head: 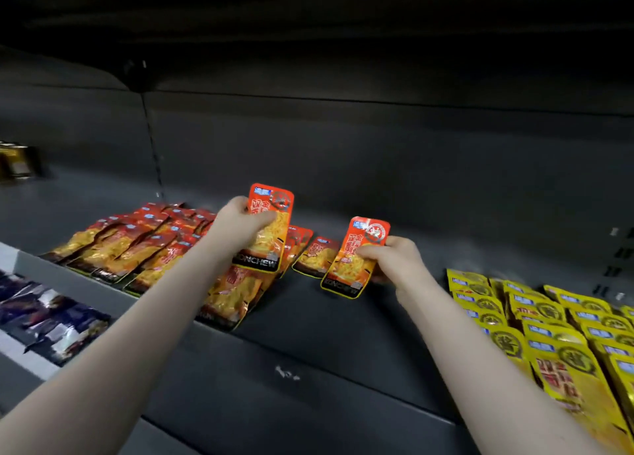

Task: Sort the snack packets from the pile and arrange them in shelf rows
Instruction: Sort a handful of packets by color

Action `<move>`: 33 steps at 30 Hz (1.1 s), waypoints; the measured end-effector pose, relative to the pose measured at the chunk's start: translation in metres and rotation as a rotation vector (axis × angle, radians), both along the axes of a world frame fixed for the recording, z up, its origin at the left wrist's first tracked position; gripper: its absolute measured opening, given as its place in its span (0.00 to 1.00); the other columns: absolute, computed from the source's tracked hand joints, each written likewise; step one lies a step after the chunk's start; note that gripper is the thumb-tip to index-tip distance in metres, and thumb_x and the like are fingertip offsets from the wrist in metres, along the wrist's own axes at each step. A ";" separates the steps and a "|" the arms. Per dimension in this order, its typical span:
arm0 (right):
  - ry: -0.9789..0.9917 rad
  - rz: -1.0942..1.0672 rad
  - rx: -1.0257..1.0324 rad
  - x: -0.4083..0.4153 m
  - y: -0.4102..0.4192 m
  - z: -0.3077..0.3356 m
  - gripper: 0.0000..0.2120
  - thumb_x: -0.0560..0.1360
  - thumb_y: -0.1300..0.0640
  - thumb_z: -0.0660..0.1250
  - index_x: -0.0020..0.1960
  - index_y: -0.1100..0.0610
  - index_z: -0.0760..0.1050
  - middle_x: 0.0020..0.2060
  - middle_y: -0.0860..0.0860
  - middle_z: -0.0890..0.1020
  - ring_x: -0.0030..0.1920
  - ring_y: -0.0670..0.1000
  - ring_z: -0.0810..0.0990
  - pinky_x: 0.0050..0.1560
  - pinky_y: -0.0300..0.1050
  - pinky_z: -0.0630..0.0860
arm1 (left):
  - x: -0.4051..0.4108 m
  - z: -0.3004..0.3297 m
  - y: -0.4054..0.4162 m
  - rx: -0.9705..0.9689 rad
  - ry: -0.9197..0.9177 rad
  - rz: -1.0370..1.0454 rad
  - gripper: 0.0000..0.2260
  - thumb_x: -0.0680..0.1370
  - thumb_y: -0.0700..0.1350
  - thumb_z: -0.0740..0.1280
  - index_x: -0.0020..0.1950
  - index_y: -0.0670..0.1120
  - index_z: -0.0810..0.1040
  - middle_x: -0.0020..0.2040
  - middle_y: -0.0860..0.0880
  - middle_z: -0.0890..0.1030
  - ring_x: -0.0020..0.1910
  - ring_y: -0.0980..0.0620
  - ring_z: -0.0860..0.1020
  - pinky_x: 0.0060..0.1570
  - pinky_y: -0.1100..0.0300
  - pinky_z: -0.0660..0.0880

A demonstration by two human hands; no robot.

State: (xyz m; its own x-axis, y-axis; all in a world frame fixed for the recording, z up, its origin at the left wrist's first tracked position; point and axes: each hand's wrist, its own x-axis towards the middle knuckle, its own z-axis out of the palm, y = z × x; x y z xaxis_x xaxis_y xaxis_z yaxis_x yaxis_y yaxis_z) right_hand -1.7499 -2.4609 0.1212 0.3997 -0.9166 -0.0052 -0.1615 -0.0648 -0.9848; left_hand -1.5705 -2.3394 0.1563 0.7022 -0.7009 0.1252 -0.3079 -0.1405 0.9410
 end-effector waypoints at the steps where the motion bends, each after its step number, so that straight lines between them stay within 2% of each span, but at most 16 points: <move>1: 0.003 -0.011 0.011 0.008 0.001 -0.004 0.04 0.71 0.62 0.70 0.42 0.56 0.76 0.39 0.53 0.82 0.36 0.49 0.79 0.33 0.40 0.73 | 0.011 -0.001 -0.004 -0.001 0.016 -0.024 0.12 0.77 0.46 0.68 0.57 0.45 0.71 0.50 0.46 0.80 0.49 0.45 0.80 0.55 0.49 0.77; 4: 0.020 -0.051 0.060 0.028 0.006 -0.015 0.03 0.72 0.62 0.69 0.43 0.56 0.76 0.37 0.52 0.81 0.35 0.49 0.78 0.32 0.39 0.71 | 0.036 -0.004 -0.015 0.025 0.020 -0.116 0.10 0.77 0.47 0.67 0.55 0.45 0.73 0.51 0.43 0.81 0.49 0.43 0.81 0.55 0.45 0.77; 7: 0.049 -0.087 0.103 0.048 0.009 -0.022 0.06 0.73 0.62 0.70 0.40 0.54 0.75 0.38 0.53 0.80 0.34 0.48 0.78 0.31 0.38 0.71 | 0.055 -0.006 -0.022 0.031 0.023 -0.206 0.06 0.77 0.47 0.67 0.49 0.46 0.73 0.50 0.41 0.81 0.48 0.41 0.81 0.55 0.43 0.76; 12: 0.121 -0.123 0.139 0.065 0.008 -0.025 0.07 0.73 0.61 0.70 0.39 0.54 0.74 0.42 0.53 0.80 0.35 0.47 0.77 0.31 0.37 0.70 | 0.068 -0.005 -0.033 -0.004 0.035 -0.308 0.04 0.76 0.45 0.68 0.47 0.46 0.74 0.49 0.41 0.82 0.47 0.42 0.81 0.55 0.44 0.76; 15: 0.144 -0.153 0.120 0.072 0.003 -0.026 0.07 0.71 0.61 0.72 0.39 0.55 0.75 0.42 0.53 0.80 0.36 0.46 0.76 0.31 0.36 0.70 | 0.068 -0.005 -0.040 -0.007 0.025 -0.343 0.07 0.75 0.45 0.69 0.49 0.44 0.75 0.49 0.41 0.82 0.48 0.42 0.81 0.54 0.45 0.76; 20: 0.182 -0.196 0.084 0.083 -0.008 -0.036 0.07 0.70 0.61 0.74 0.38 0.56 0.76 0.44 0.55 0.82 0.41 0.51 0.80 0.34 0.39 0.73 | 0.064 -0.006 -0.051 -0.022 0.032 -0.407 0.06 0.75 0.45 0.69 0.48 0.44 0.75 0.45 0.44 0.80 0.44 0.47 0.80 0.49 0.51 0.77; 22: 0.243 -0.223 0.041 0.088 -0.014 -0.043 0.09 0.68 0.59 0.75 0.35 0.54 0.75 0.40 0.54 0.82 0.40 0.53 0.80 0.37 0.42 0.76 | 0.064 -0.006 -0.054 -0.025 0.017 -0.409 0.06 0.75 0.45 0.69 0.48 0.45 0.75 0.44 0.44 0.80 0.44 0.47 0.80 0.49 0.50 0.77; 25: 0.391 -0.262 -0.057 0.087 -0.018 -0.046 0.14 0.67 0.54 0.76 0.31 0.54 0.71 0.30 0.51 0.76 0.29 0.51 0.72 0.30 0.42 0.68 | 0.062 -0.006 -0.057 -0.012 0.007 -0.412 0.10 0.74 0.46 0.70 0.50 0.41 0.76 0.46 0.41 0.82 0.46 0.43 0.82 0.51 0.48 0.77; 28: 0.509 -0.270 -0.112 0.086 -0.018 -0.046 0.16 0.67 0.49 0.75 0.33 0.57 0.71 0.31 0.53 0.75 0.31 0.54 0.72 0.31 0.42 0.67 | 0.059 -0.007 -0.060 0.007 -0.030 -0.445 0.09 0.74 0.44 0.70 0.50 0.40 0.77 0.43 0.43 0.81 0.43 0.45 0.81 0.47 0.52 0.76; 30: 0.557 -0.276 -0.130 0.087 -0.017 -0.045 0.15 0.68 0.47 0.74 0.38 0.57 0.73 0.34 0.54 0.76 0.34 0.55 0.73 0.34 0.43 0.70 | 0.057 -0.009 -0.062 0.044 -0.048 -0.462 0.12 0.74 0.44 0.70 0.55 0.44 0.74 0.47 0.45 0.82 0.45 0.49 0.81 0.48 0.54 0.76; 33: 0.587 -0.299 -0.142 0.086 -0.018 -0.045 0.20 0.68 0.45 0.72 0.50 0.58 0.73 0.39 0.55 0.77 0.36 0.55 0.74 0.37 0.44 0.72 | 0.053 -0.016 -0.064 0.076 -0.059 -0.504 0.28 0.73 0.43 0.71 0.69 0.49 0.63 0.52 0.45 0.81 0.49 0.47 0.81 0.50 0.54 0.77</move>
